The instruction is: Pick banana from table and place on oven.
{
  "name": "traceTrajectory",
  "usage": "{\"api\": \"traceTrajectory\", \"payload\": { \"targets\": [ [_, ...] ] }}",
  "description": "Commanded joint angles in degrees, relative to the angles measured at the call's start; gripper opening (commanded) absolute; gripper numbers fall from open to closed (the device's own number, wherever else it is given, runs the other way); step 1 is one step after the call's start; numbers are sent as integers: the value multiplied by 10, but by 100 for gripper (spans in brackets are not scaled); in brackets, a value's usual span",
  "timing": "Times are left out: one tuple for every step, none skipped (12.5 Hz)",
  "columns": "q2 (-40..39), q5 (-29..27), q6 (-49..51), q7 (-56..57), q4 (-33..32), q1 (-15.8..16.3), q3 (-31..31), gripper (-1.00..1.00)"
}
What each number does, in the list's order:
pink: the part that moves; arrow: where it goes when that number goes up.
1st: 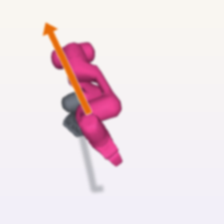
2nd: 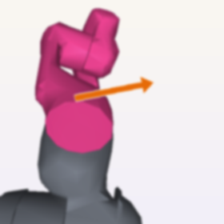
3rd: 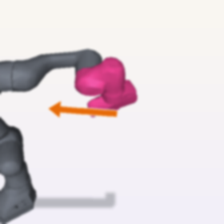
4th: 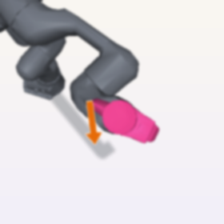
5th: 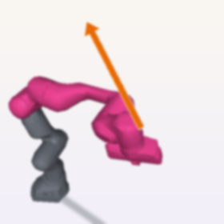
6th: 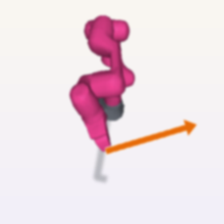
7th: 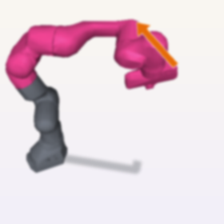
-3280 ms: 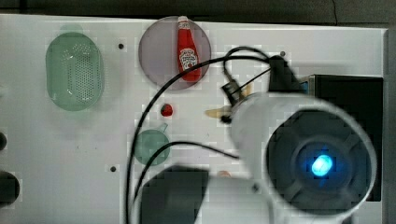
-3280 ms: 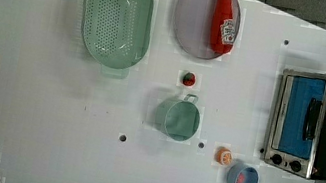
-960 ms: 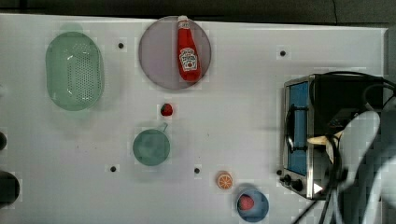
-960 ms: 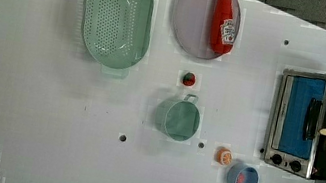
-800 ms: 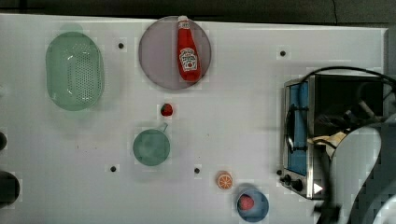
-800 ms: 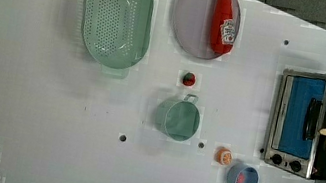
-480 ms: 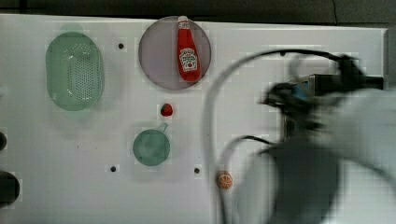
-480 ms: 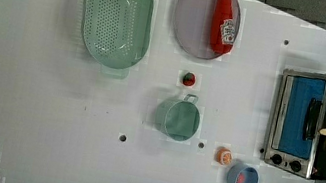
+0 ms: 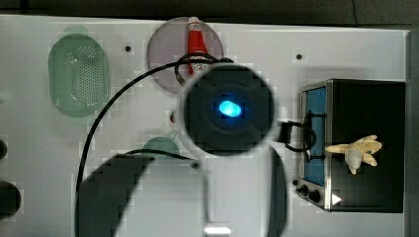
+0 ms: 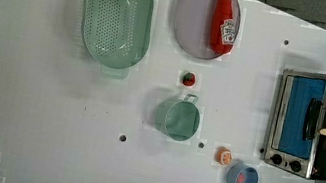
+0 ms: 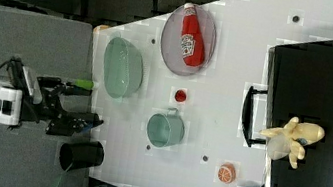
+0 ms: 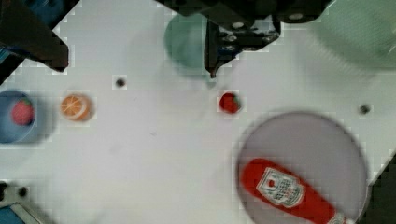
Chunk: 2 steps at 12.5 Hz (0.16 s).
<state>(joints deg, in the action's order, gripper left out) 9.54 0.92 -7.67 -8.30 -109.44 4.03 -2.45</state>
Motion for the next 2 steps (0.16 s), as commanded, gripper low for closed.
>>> {"api": "traceTrajectory", "payload": {
  "targets": [
    [17,48,-8,-50,0,-16,-31,100],
    [17,44,-8,-50,0,-16,-30,100]
  ]
}}
